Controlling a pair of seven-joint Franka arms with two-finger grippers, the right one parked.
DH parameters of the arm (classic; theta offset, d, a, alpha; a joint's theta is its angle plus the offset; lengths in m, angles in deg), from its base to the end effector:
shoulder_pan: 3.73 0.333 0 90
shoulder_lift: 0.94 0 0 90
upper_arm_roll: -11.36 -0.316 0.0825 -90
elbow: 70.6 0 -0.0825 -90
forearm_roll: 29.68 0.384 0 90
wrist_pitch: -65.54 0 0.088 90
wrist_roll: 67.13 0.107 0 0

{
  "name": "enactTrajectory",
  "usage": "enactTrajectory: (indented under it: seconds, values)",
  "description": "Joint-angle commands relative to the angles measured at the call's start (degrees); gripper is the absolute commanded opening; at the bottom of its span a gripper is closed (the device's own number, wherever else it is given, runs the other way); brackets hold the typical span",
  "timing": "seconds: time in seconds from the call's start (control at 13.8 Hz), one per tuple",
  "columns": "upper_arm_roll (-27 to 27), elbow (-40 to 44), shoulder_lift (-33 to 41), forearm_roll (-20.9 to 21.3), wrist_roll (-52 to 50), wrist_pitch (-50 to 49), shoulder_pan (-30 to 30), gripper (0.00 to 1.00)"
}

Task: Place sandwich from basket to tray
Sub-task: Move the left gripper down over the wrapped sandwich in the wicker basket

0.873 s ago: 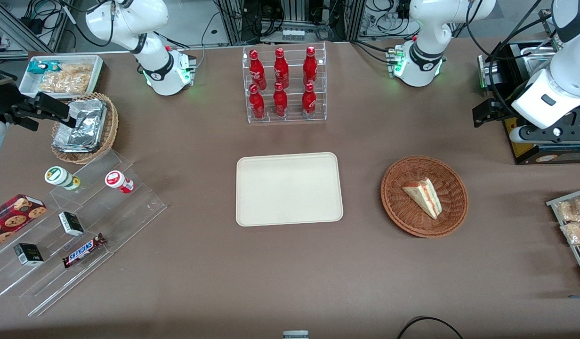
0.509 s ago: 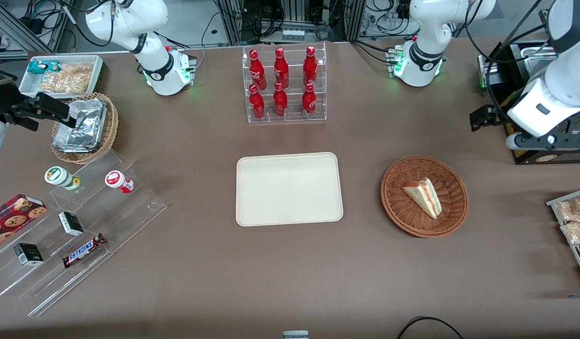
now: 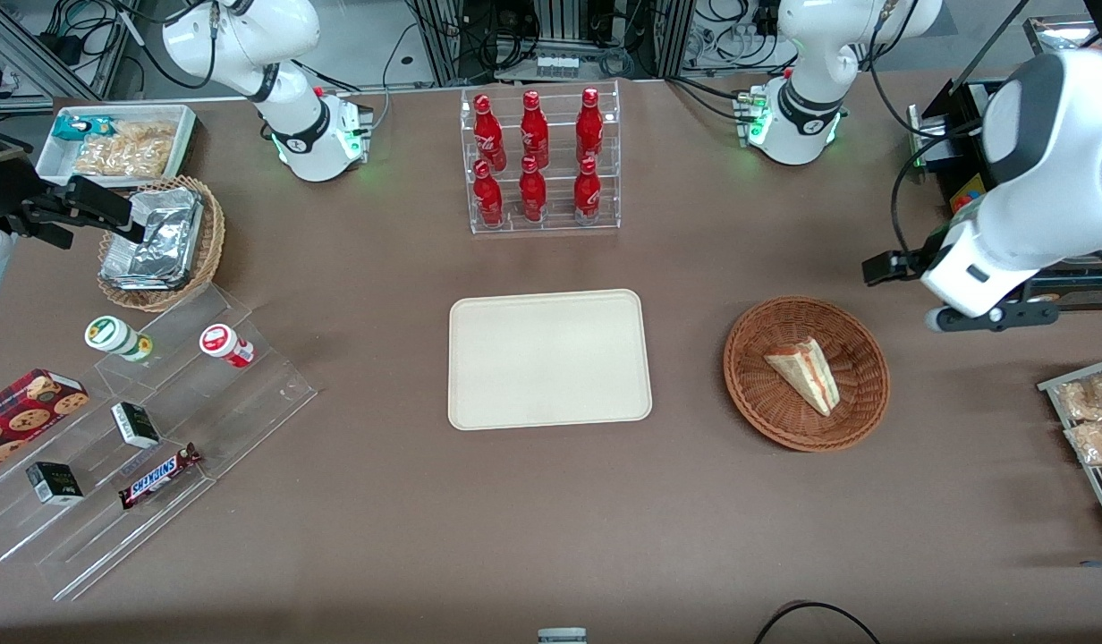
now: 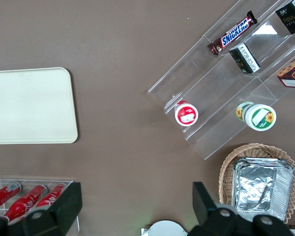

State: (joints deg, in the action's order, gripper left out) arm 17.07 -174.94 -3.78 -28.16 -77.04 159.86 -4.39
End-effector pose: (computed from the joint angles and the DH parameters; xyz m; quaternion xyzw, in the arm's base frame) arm 0.5482 -0.0577 0.4862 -0.9933 -0.0280 0.1092 0.0263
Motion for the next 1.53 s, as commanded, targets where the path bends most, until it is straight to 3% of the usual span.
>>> enactTrajectory:
  seconds: [0.0,0.22,0.44,0.65,0.95,1.45]
  values:
    - [0.3,-6.8,1.0,-0.2,-2.1,7.6,0.1,1.0]
    - [0.3,-16.7,0.9,-0.2,-7.6,23.1,0.0,1.0]
    - [0.4,-21.2,0.0,-0.2,-17.7,31.3,-1.2,1.0]
    - [0.4,-21.3,-3.7,-0.2,-33.4,35.5,-3.3,1.0]
    - [0.4,-19.2,-8.7,-0.2,-43.1,39.4,-3.4,1.0]
    - [0.4,-16.3,-14.9,-0.4,-46.7,39.5,-3.3,1.0]
